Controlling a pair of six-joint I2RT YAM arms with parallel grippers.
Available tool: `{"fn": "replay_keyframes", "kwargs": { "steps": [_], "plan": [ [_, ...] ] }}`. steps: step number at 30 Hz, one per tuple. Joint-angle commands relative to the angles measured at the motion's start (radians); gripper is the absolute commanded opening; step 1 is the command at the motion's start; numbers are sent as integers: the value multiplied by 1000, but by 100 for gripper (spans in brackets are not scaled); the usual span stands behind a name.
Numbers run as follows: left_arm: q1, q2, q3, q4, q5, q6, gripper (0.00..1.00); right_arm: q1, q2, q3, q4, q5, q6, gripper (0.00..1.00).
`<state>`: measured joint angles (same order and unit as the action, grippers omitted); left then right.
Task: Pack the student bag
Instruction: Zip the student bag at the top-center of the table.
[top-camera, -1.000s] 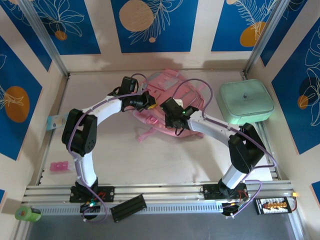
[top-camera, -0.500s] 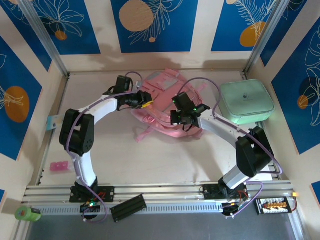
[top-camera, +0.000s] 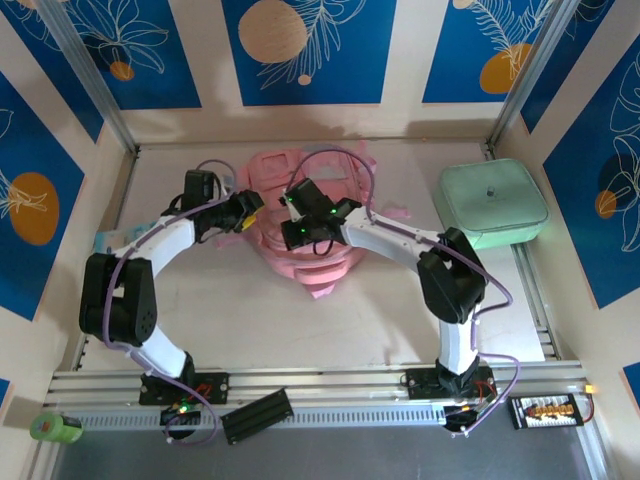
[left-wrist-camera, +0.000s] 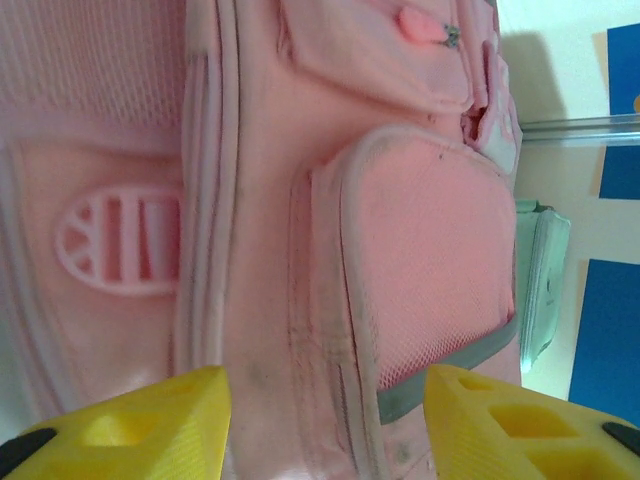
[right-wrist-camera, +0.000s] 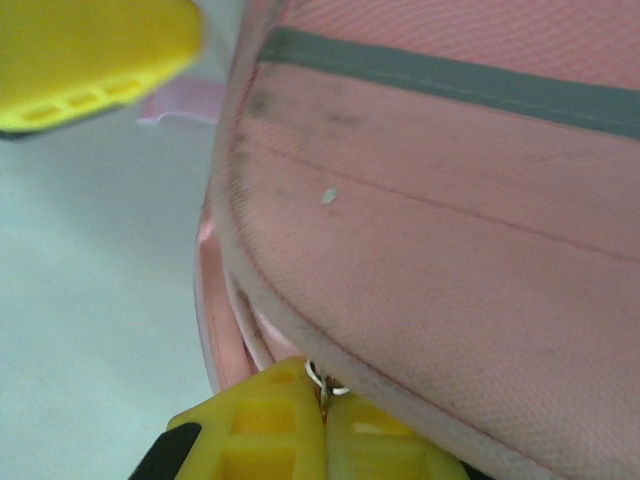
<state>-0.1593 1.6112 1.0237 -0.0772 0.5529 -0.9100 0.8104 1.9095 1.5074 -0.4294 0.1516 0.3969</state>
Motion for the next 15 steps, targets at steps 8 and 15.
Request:
{"fn": "replay_keyframes", "kwargs": {
  "steps": [8,15],
  "plan": [
    [-13,43,8,64,61,-49,39,28,42,86,14,-91,-3,0],
    [-17,84,46,43,53,-22,7,26,22,67,-39,-37,6,0]
  ]
}}
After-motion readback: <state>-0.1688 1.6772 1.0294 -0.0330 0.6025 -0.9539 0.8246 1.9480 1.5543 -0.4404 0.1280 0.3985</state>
